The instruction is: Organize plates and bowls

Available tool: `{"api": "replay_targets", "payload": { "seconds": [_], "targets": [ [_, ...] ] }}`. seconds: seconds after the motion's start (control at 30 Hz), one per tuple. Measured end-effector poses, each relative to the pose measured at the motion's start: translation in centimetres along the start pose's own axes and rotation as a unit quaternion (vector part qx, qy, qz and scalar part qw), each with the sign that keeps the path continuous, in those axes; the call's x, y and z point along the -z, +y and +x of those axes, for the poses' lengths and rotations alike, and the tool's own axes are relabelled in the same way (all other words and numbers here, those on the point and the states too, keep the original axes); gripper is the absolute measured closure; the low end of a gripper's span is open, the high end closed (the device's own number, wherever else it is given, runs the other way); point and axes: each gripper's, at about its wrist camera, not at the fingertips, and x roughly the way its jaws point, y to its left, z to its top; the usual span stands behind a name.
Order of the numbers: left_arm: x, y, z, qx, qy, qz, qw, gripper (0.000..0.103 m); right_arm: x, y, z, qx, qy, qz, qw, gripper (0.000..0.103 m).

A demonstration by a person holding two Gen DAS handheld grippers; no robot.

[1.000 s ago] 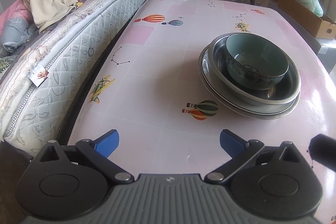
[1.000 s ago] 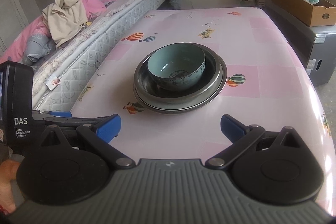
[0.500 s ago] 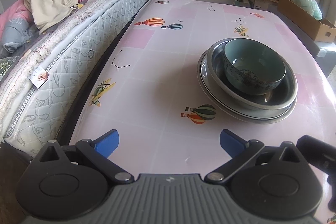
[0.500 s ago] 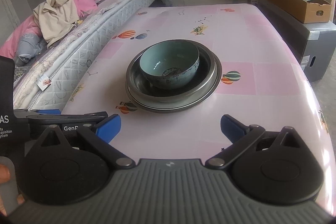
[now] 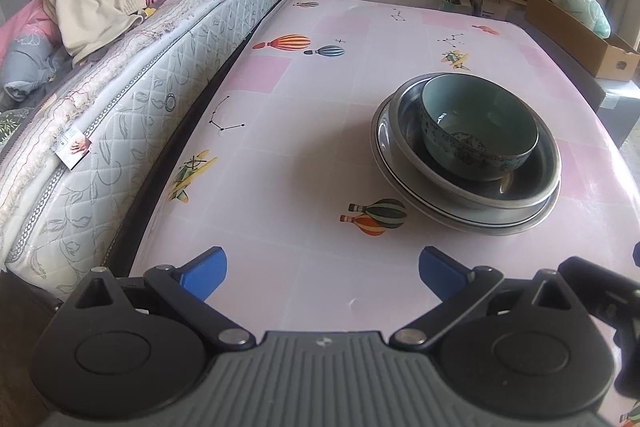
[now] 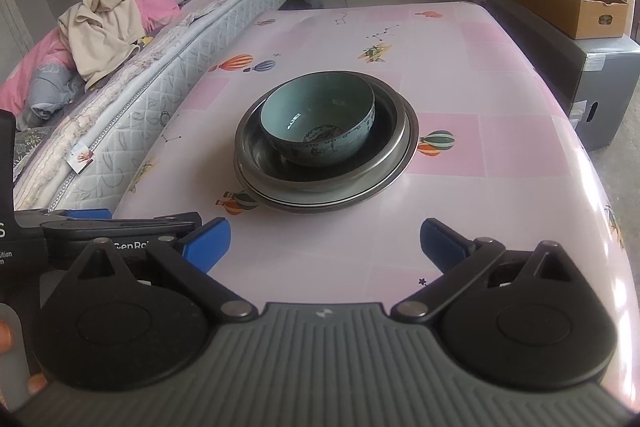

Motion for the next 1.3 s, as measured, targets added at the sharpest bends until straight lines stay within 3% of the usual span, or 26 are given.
{"api": "replay_targets", "payload": {
  "seconds": [1.3],
  "targets": [
    [0.01, 0.12, -0.08, 0.005, 0.004, -0.001, 1.0000, 0.000, 0.11, -0.10, 0.40, 0.002, 0.009, 0.004, 1.000, 0.001]
  ]
}}
